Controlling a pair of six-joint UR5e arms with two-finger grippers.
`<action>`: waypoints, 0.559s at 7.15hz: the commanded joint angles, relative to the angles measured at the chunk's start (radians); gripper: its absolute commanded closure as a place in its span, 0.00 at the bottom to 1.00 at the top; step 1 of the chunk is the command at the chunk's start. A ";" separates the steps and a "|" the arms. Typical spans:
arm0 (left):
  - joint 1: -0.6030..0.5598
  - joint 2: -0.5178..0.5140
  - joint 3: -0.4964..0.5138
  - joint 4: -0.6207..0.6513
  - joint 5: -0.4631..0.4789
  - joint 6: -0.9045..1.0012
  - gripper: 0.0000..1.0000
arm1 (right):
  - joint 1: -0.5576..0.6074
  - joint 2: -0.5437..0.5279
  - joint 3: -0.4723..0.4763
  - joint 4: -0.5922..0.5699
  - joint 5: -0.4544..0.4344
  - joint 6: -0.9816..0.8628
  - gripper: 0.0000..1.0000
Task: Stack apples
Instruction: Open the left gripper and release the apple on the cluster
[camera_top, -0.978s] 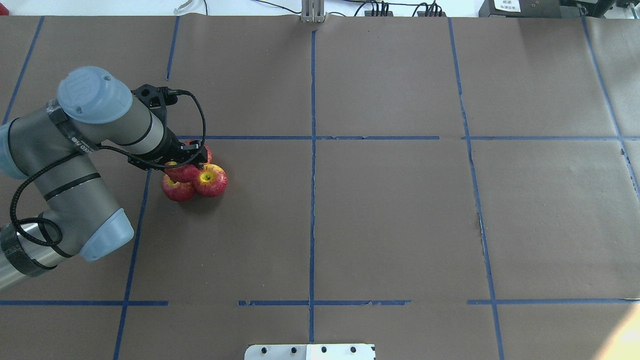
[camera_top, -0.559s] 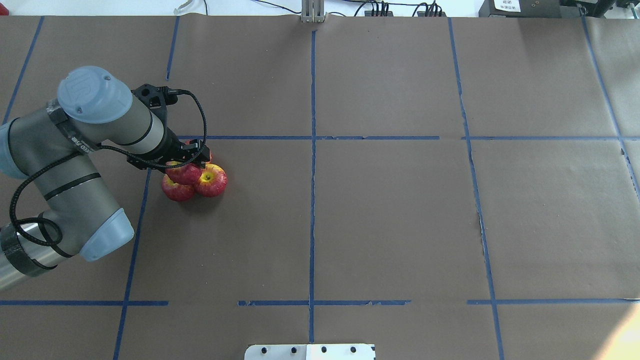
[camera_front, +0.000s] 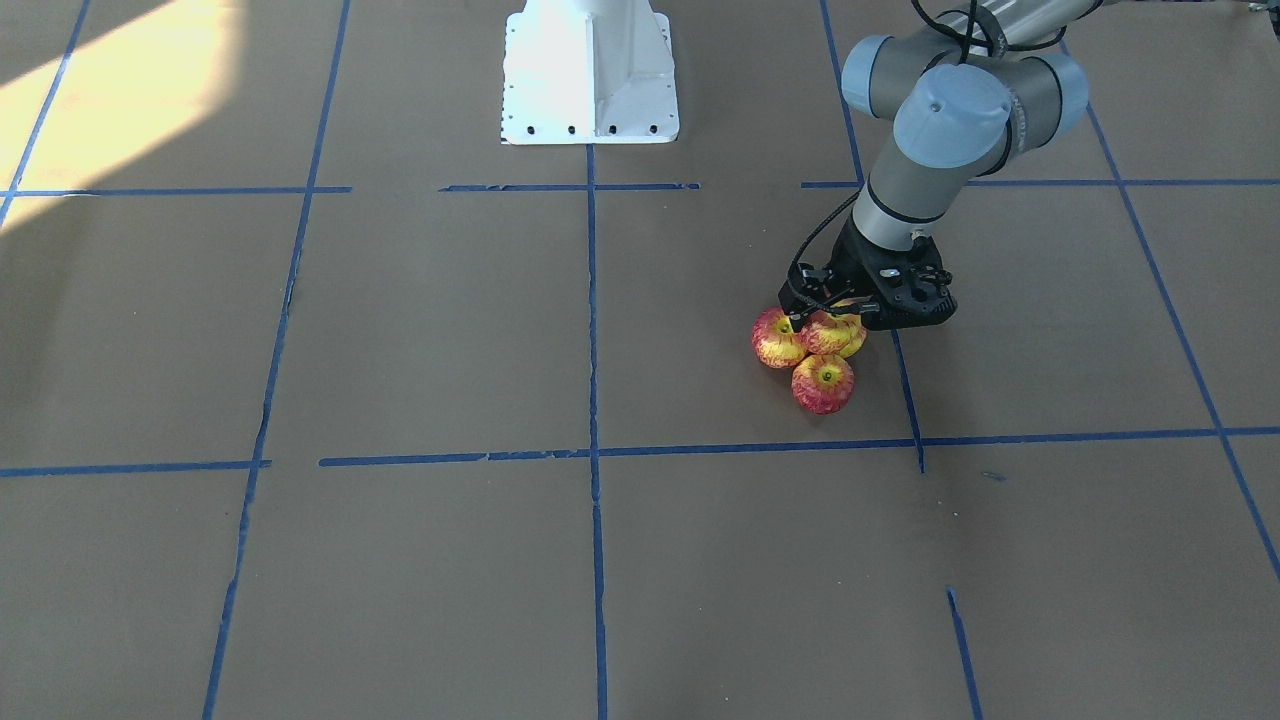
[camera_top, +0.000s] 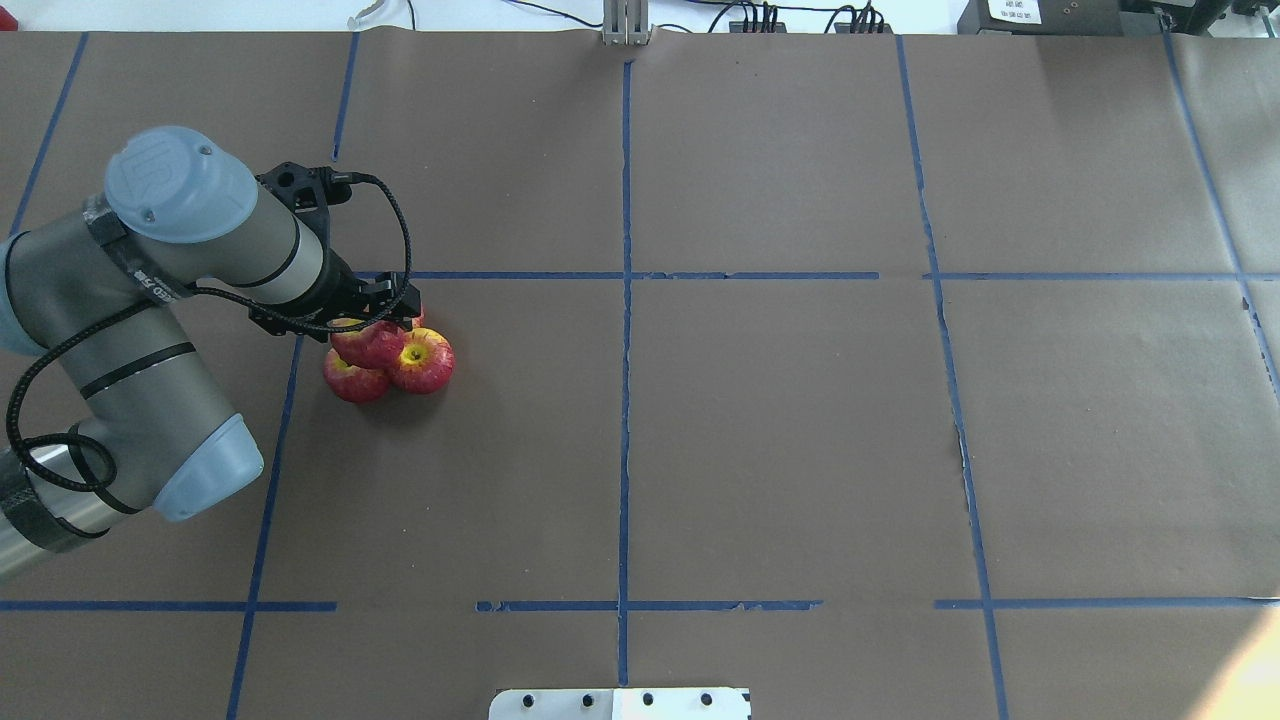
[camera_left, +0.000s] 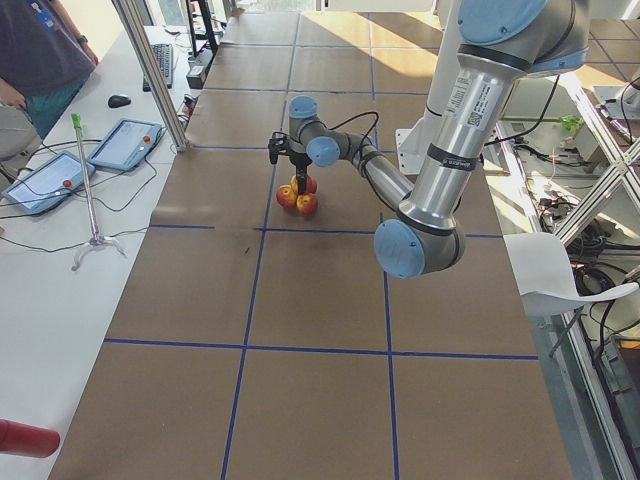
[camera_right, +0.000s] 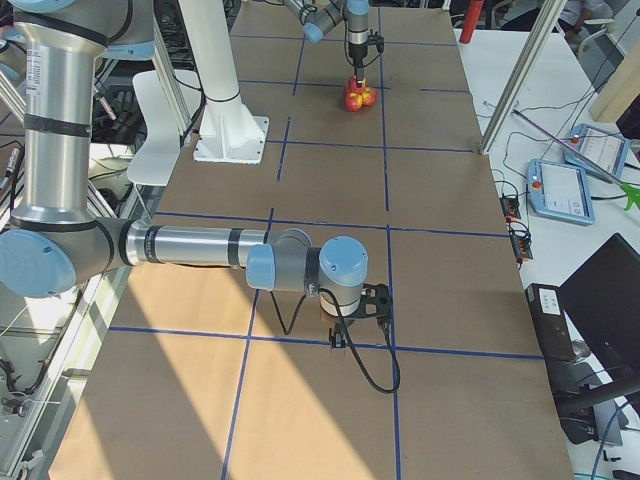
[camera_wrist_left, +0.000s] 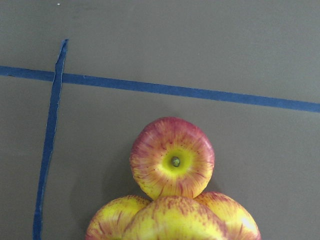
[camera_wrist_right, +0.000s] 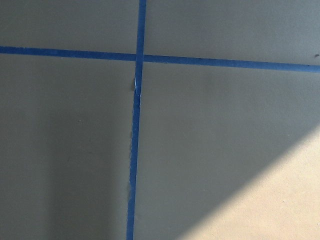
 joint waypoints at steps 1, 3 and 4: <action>-0.046 0.000 -0.032 0.020 0.000 0.005 0.00 | 0.000 0.000 0.000 0.000 0.000 0.000 0.00; -0.112 0.000 -0.086 0.079 -0.002 0.044 0.00 | 0.000 0.000 0.000 0.000 0.000 0.000 0.00; -0.158 0.003 -0.086 0.081 -0.008 0.147 0.00 | 0.000 0.000 0.000 0.000 0.000 0.001 0.00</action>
